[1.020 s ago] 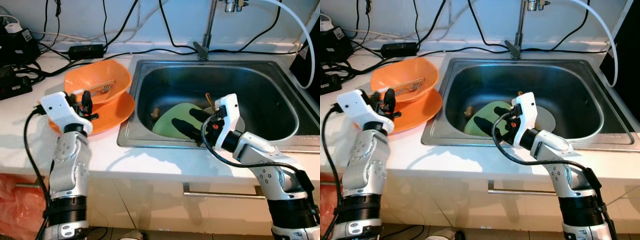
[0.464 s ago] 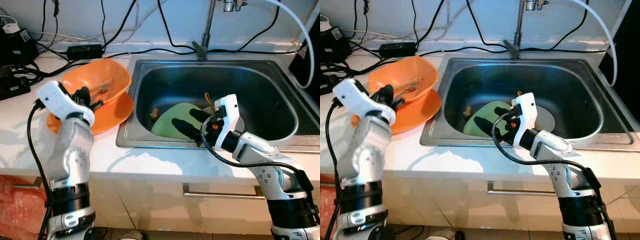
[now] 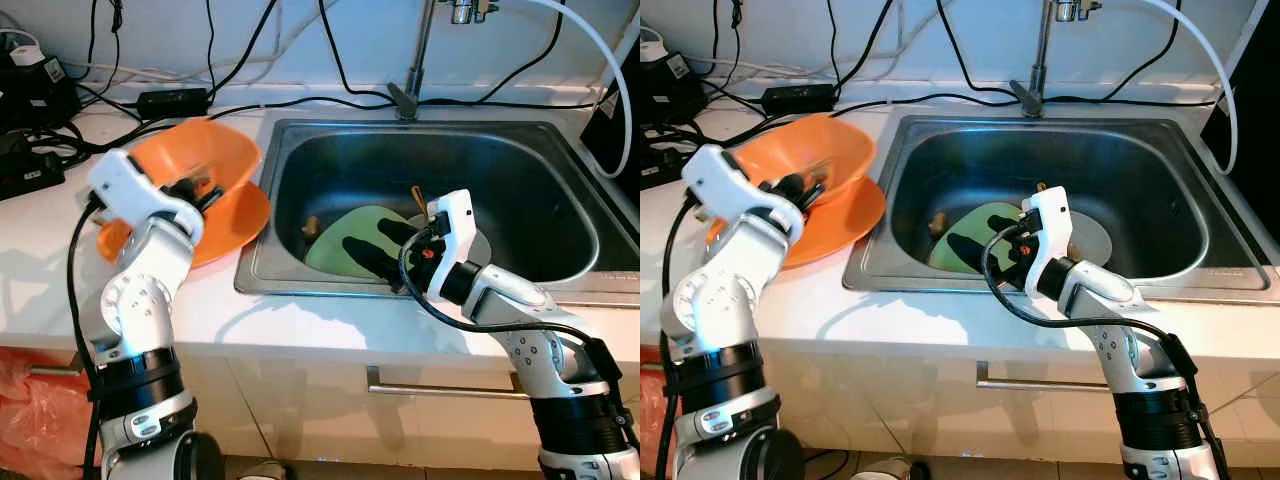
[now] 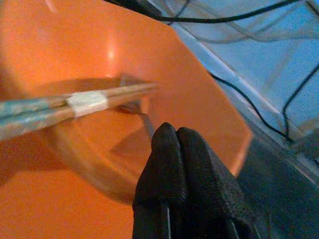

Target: Kitchen organization

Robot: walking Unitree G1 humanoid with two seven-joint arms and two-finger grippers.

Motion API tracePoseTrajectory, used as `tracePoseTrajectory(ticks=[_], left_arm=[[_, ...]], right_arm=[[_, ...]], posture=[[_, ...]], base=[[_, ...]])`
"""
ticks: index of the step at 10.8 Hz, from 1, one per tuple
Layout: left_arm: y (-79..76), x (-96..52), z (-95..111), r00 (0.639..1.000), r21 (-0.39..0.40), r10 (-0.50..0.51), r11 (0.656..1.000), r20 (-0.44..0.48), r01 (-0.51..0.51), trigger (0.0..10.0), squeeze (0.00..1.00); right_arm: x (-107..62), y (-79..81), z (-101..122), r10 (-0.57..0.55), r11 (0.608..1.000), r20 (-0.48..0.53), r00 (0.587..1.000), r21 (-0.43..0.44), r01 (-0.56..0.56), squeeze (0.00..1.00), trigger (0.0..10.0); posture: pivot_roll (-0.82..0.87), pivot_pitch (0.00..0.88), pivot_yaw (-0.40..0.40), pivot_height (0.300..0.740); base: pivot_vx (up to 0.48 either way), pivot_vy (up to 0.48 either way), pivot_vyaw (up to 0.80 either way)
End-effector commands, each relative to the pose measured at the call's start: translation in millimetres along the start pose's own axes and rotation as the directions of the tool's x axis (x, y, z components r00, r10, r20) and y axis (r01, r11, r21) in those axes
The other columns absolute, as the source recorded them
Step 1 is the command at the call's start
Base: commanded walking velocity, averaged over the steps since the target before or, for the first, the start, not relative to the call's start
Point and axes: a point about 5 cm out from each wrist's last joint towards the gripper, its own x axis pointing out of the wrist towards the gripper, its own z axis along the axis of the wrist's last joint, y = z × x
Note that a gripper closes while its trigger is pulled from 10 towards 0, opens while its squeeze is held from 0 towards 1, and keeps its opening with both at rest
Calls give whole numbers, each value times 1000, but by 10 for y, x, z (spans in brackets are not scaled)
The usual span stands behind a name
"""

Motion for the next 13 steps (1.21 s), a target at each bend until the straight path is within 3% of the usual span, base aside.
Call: tracePoseTrajectory(ticks=[1,7,9,11,12,13], left_arm=[[-87,-20,74,1000,6,-22,1000,-19,23,0,0],[-318,-95,180,966,27,-218,974,-143,224,0,0],[-449,-118,282,940,14,-319,946,-121,323,0,0],[-401,-134,248,943,104,-307,942,-127,320,0,0],[-420,-166,222,936,222,-332,910,-113,350,2902,0],[-417,-191,179,935,348,-343,868,-96,354,10000,1000]], right_arm=[[25,3,49,3,1000,16,1000,-15,-3,0,10000],[48,2,64,9,1000,23,1000,-18,-8,0,10000],[50,-1,64,7,1000,24,1000,-18,-6,0,10000],[51,-3,59,6,1000,25,1000,-17,-5,0,10000],[50,-6,53,4,1000,24,1000,-16,-4,0,10000],[53,-6,46,2,1000,23,1000,-16,-2,0,10000]], posture=[[159,19,59,740],[167,15,55,740],[167,16,55,740],[167,16,55,740],[170,16,55,740],[170,16,55,740]], base=[[0,0,0],[0,0,0],[0,0,0],[0,0,0],[0,0,0],[0,0,0]])
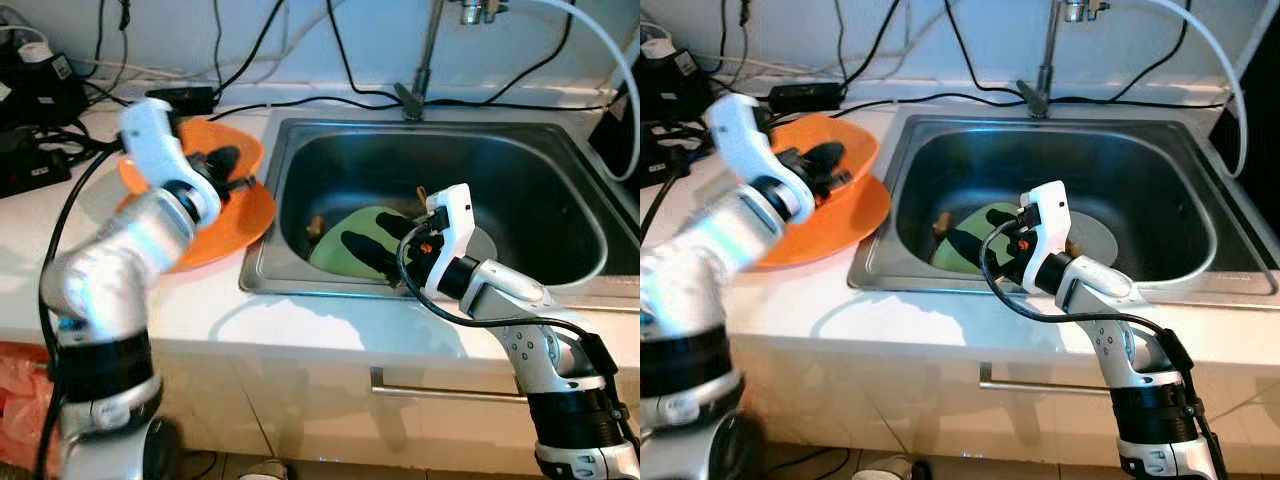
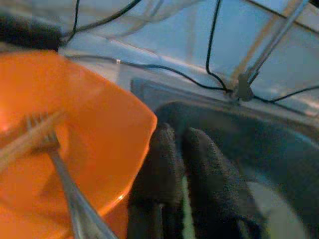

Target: Kitchen organization

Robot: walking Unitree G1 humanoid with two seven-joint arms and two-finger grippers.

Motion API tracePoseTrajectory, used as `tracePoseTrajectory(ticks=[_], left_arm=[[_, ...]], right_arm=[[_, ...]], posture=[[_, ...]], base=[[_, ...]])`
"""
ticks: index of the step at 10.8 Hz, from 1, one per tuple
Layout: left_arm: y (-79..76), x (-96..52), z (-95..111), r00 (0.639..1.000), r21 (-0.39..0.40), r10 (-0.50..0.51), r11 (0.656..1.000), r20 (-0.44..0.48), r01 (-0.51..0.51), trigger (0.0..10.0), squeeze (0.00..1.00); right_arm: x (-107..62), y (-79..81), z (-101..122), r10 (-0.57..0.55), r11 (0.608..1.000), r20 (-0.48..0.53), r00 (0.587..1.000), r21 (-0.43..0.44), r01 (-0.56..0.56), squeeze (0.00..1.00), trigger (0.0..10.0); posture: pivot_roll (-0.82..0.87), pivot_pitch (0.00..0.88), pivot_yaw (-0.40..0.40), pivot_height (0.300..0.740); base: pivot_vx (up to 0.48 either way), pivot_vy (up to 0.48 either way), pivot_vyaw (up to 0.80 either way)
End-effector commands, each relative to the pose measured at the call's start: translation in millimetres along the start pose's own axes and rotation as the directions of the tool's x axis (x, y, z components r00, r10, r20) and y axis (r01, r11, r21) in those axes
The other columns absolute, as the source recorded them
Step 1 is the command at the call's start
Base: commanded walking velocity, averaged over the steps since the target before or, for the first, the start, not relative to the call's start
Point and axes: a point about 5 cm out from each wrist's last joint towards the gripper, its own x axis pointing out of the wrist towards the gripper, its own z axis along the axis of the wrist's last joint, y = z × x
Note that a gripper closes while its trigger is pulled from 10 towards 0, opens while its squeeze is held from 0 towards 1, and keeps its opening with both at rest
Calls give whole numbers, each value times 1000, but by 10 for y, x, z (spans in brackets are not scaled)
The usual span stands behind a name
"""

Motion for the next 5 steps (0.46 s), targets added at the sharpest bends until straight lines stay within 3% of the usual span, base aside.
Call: tracePoseTrajectory(ticks=[1,2,3,4,5], left_arm=[[-53,-34,46,997,100,-41,994,62,34,10000,1000],[-13,-81,89,983,328,-51,945,179,-11,10000,1000],[17,-128,107,965,429,-65,902,254,-52,10000,1000],[97,-210,19,941,561,-79,818,329,-127,10000,1000],[130,-253,-80,936,621,-93,769,341,-150,10000,1000]], right_arm=[[11,-3,6,-3,1000,5,1000,-6,3,0,10000],[14,-3,6,-3,1000,5,1000,-6,3,0,10000],[15,-3,5,-4,1000,4,1000,-5,4,0,10000],[15,-5,4,-5,1000,4,1000,-5,5,0,10000],[16,-7,4,-6,1000,4,1000,-6,6,0,10000]], posture=[[170,16,55,740],[170,16,56,740],[171,16,56,740],[168,16,57,740],[168,15,58,740]], base=[[0,0,0],[0,0,0],[0,0,0],[0,0,0],[0,0,0]])
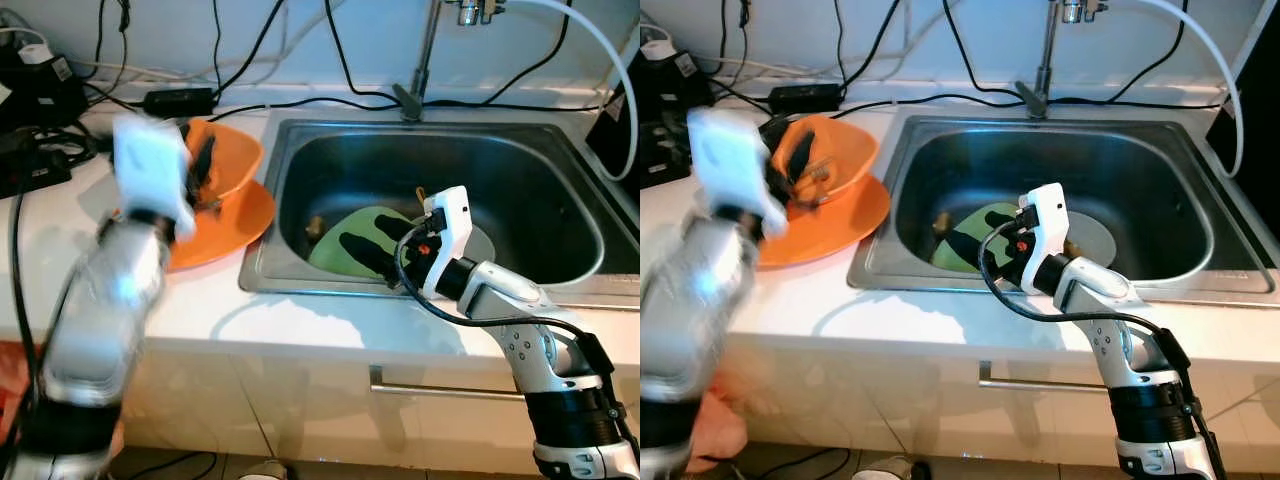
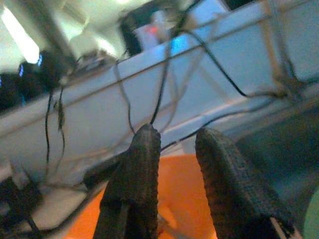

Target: Kitchen organization

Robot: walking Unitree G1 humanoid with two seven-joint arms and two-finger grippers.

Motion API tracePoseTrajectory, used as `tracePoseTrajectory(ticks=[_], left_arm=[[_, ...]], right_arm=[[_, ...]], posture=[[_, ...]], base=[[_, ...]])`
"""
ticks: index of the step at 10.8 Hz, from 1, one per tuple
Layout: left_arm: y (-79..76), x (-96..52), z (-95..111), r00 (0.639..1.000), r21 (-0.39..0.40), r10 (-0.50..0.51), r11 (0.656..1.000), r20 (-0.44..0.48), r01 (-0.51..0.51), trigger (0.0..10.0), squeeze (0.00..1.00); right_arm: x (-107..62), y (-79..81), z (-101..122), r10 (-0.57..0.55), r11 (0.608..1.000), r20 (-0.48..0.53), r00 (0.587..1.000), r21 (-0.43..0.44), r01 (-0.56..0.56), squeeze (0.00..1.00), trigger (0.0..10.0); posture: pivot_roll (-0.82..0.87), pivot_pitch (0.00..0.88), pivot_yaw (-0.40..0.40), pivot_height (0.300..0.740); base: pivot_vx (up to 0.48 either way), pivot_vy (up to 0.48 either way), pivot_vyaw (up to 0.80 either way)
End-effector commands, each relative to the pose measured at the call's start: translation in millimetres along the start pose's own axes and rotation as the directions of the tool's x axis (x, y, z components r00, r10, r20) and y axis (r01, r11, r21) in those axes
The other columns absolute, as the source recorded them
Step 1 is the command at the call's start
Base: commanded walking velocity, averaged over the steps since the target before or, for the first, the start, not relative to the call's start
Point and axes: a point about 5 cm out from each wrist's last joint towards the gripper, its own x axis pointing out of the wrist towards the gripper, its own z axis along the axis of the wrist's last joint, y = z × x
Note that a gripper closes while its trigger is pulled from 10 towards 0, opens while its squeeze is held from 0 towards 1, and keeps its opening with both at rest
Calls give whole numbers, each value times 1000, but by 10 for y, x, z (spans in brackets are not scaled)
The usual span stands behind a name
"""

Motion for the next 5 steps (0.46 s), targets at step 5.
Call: tracePoseTrajectory(ticks=[5], left_arm=[[-136,-227,-383,994,252,-97,964,39,84,10000,1000]], right_arm=[[-7,-3,33,-3,1000,12,1000,-19,3,0,10000]], posture=[[163,11,56,740]], base=[[0,0,0]])
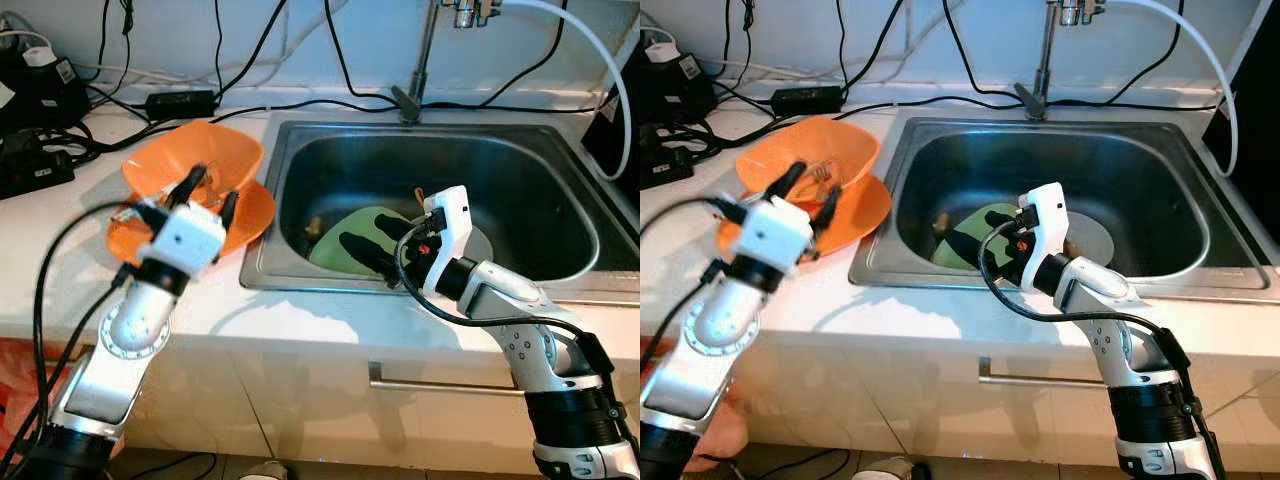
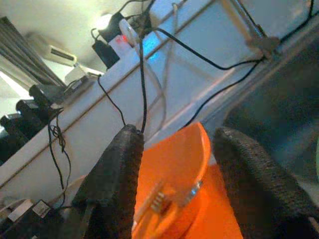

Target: Kitchen organization

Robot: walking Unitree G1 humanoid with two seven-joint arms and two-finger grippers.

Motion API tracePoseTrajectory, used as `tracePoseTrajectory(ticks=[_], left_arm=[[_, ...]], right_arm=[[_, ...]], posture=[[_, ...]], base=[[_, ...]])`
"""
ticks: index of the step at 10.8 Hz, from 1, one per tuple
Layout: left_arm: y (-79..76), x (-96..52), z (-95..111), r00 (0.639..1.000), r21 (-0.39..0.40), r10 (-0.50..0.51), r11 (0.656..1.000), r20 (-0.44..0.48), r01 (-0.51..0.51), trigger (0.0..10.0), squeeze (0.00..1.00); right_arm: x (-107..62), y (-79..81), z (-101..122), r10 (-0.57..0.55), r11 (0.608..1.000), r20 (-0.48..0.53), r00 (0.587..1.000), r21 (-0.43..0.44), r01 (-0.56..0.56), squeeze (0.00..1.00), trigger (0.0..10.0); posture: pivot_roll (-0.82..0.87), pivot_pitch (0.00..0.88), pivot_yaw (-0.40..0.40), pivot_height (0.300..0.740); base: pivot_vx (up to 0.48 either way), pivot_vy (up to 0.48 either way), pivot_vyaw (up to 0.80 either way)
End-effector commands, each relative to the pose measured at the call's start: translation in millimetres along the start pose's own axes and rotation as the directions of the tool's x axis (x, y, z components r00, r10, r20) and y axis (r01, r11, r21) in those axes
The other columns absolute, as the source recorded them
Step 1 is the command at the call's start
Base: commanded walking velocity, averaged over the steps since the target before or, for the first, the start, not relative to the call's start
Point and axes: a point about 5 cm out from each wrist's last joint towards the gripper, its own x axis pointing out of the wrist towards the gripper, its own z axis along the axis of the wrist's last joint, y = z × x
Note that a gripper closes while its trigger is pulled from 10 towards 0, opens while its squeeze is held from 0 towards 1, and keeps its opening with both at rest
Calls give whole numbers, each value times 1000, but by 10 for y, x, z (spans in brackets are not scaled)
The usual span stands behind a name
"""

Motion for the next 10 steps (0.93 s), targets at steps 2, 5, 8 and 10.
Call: tracePoseTrajectory(ticks=[2,5,8,10], left_arm=[[-41,-26,-116,1000,35,-21,999,-20,22,10000,1000],[-24,52,-150,999,77,-23,997,23,21,10000,1000],[-21,151,-181,997,139,-54,989,57,46,10000,1000],[57,229,-265,999,190,-35,981,42,27,10000,1000]], right_arm=[[-5,23,29,12,1000,11,1000,-11,-12,0,10000],[-53,77,8,54,999,-4,999,-10,-54,0,10000],[-58,103,-2,59,998,-2,998,-5,-59,0,10000],[-80,103,-1,53,999,0,999,-3,-53,0,10000]], posture=[[160,13,55,740],[152,21,55,740],[145,23,61,740],[137,26,64,740]], base=[[0,0,0],[0,0,0],[0,0,0],[0,0,0]])
